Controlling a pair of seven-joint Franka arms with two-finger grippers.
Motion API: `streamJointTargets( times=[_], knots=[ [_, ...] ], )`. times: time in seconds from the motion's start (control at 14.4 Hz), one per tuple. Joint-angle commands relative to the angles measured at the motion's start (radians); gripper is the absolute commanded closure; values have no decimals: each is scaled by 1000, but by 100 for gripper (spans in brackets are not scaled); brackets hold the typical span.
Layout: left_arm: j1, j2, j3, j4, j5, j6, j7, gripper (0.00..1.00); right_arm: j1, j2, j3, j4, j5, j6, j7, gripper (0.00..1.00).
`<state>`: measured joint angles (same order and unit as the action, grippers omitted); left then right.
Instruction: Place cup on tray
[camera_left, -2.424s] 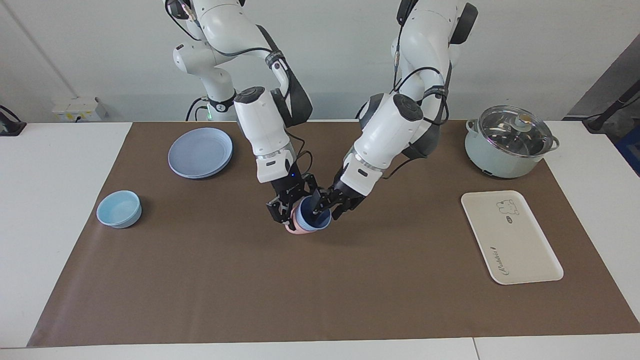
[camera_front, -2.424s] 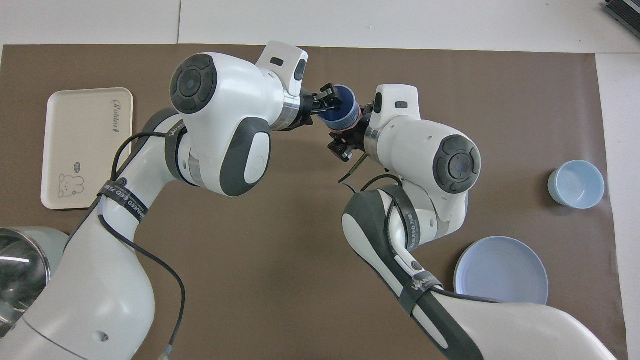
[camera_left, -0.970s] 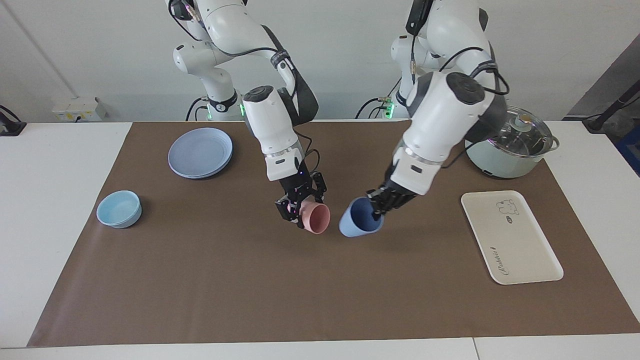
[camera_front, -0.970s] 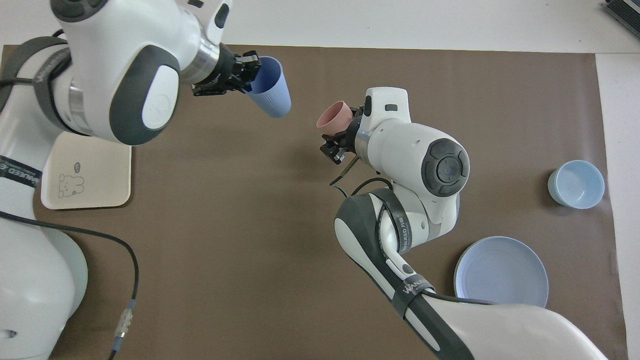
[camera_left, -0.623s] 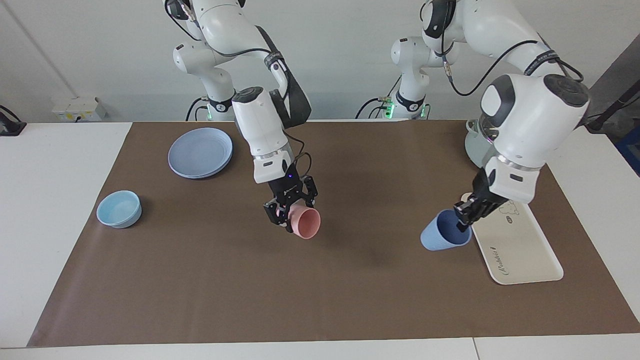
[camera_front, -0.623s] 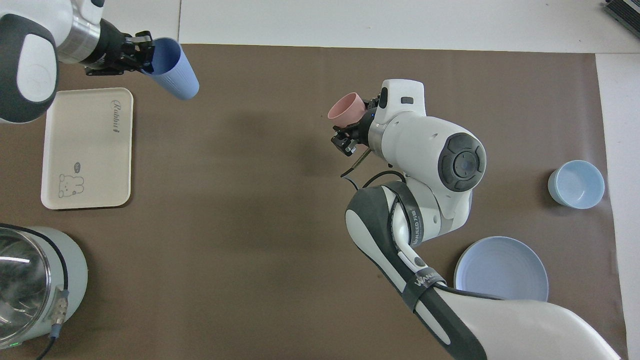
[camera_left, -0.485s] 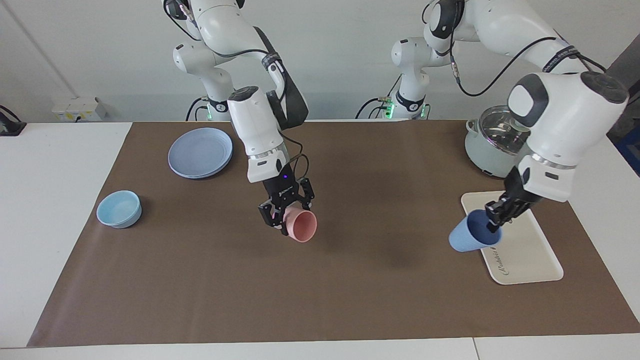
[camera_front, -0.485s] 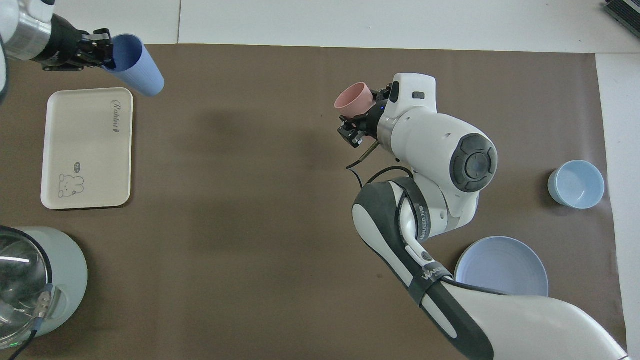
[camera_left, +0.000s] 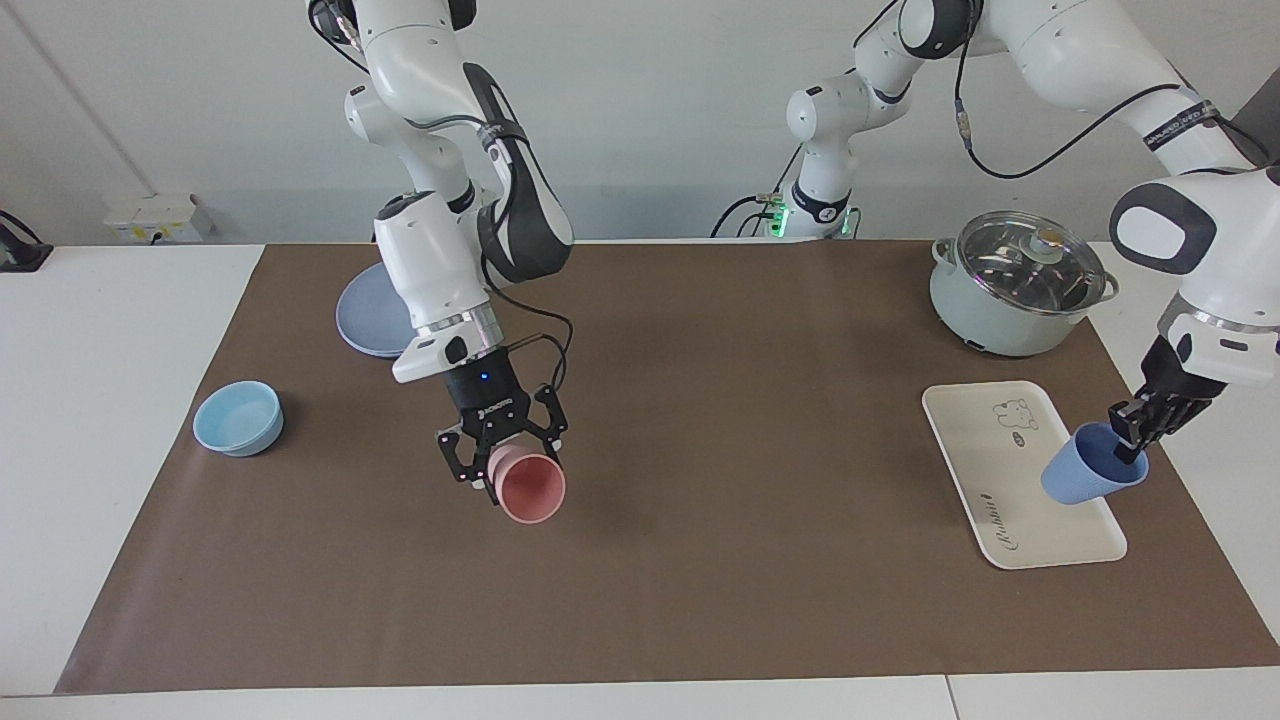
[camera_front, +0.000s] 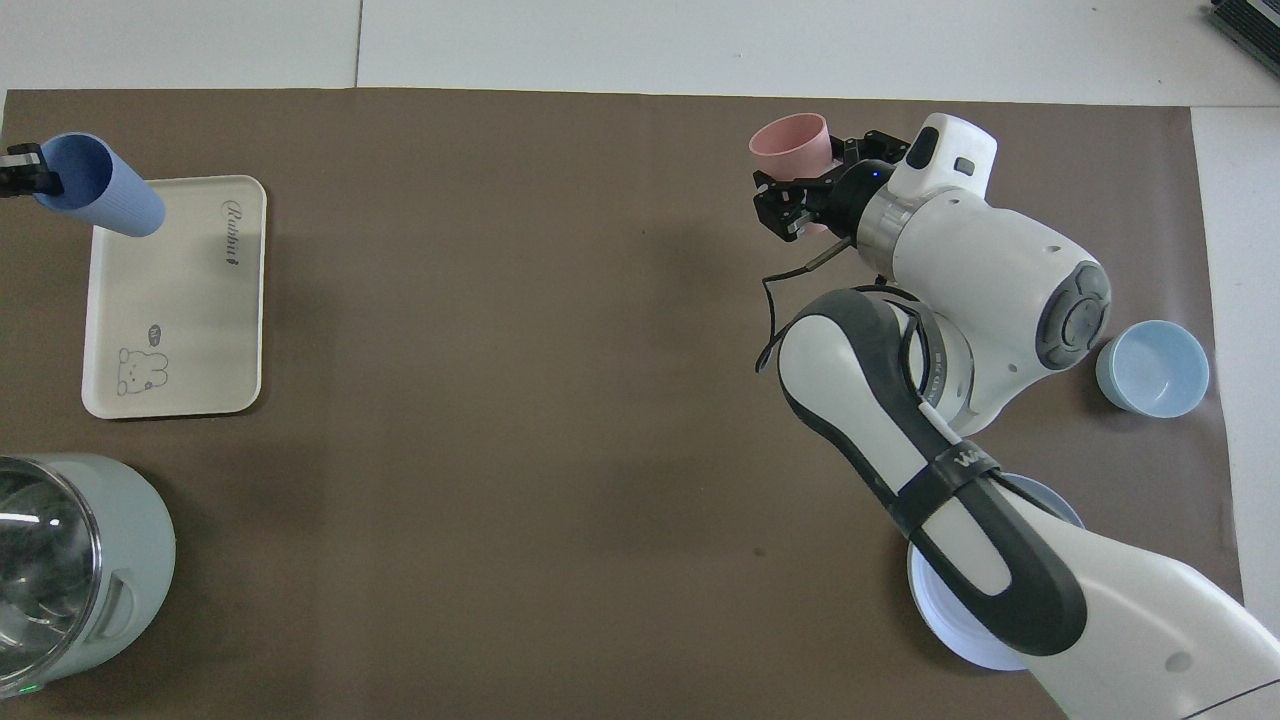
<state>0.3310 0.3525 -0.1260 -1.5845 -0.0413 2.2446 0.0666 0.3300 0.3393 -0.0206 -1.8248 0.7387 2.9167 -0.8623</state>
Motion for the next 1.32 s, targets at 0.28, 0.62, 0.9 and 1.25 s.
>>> streamJointTargets(
  times=[0.28,0.62,0.9,1.25],
  knots=[
    [51,-73,-12,-222,-69,125,45,100,-475,-29,209,13,602,-416,-826,100],
    [63,-67,-12,-262,-74,167,96,67,-633,71,209,2,753,-686,-1178,100],
    [62,-64,-12,-252,-74,165,119,3,-676,164,209,12,850,-795,-1380,100],
    [36,-27,-12,-22,-54,-105,116,1,-695,162,206,-68,898,-843,-1515,100]
  ],
)
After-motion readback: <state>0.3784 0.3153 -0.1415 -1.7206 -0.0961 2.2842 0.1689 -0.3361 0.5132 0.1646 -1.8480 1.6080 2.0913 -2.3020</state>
